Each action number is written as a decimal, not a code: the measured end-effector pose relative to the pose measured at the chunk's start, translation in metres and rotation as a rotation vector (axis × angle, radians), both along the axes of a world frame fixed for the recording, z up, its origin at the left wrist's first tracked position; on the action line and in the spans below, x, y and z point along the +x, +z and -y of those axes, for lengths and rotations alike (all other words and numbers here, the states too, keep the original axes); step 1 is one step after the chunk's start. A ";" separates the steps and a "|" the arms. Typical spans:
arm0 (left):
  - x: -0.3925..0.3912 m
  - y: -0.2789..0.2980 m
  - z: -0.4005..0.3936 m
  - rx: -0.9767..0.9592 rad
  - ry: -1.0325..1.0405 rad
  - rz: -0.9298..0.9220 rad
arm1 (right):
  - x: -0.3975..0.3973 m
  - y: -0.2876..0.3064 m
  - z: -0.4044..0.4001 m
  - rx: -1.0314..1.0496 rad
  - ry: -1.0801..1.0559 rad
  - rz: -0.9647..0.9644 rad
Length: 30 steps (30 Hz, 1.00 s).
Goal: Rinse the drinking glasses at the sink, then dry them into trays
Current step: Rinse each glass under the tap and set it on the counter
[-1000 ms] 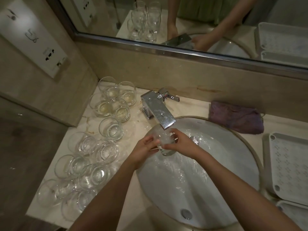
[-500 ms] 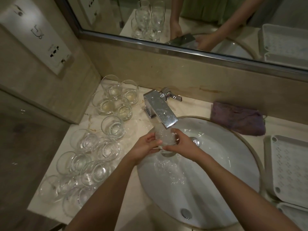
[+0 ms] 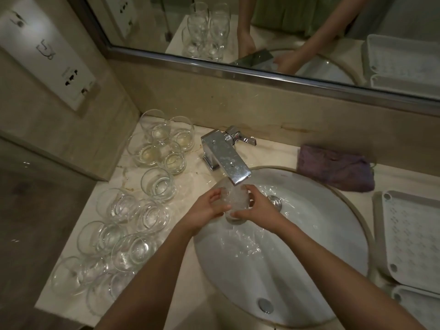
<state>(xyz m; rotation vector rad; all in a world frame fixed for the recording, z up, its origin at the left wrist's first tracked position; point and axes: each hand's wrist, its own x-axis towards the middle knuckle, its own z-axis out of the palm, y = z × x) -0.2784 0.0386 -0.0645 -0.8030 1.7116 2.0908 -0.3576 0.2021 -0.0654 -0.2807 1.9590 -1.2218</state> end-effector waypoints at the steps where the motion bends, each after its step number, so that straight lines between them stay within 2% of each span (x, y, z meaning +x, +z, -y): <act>1: -0.003 0.002 -0.003 -0.031 -0.012 -0.028 | 0.004 -0.004 -0.003 -0.029 -0.048 0.000; 5: -0.013 0.008 -0.004 -0.065 -0.124 -0.069 | 0.028 -0.011 -0.002 -0.084 -0.198 -0.083; 12: -0.001 -0.002 0.009 0.038 -0.058 0.058 | -0.002 0.005 0.001 0.118 0.090 -0.077; 17: -0.005 0.000 -0.003 0.020 -0.142 -0.027 | 0.014 -0.007 -0.003 -0.008 -0.105 0.008; 23: 0.003 -0.009 0.007 0.047 -0.093 -0.014 | 0.013 -0.006 0.004 -0.054 -0.030 -0.042; 27: -0.005 -0.006 0.004 0.107 -0.051 -0.021 | 0.013 -0.007 0.007 -0.091 -0.178 -0.004; 30: -0.009 -0.007 0.006 0.098 -0.086 -0.020 | 0.011 -0.004 0.005 -0.097 -0.153 -0.018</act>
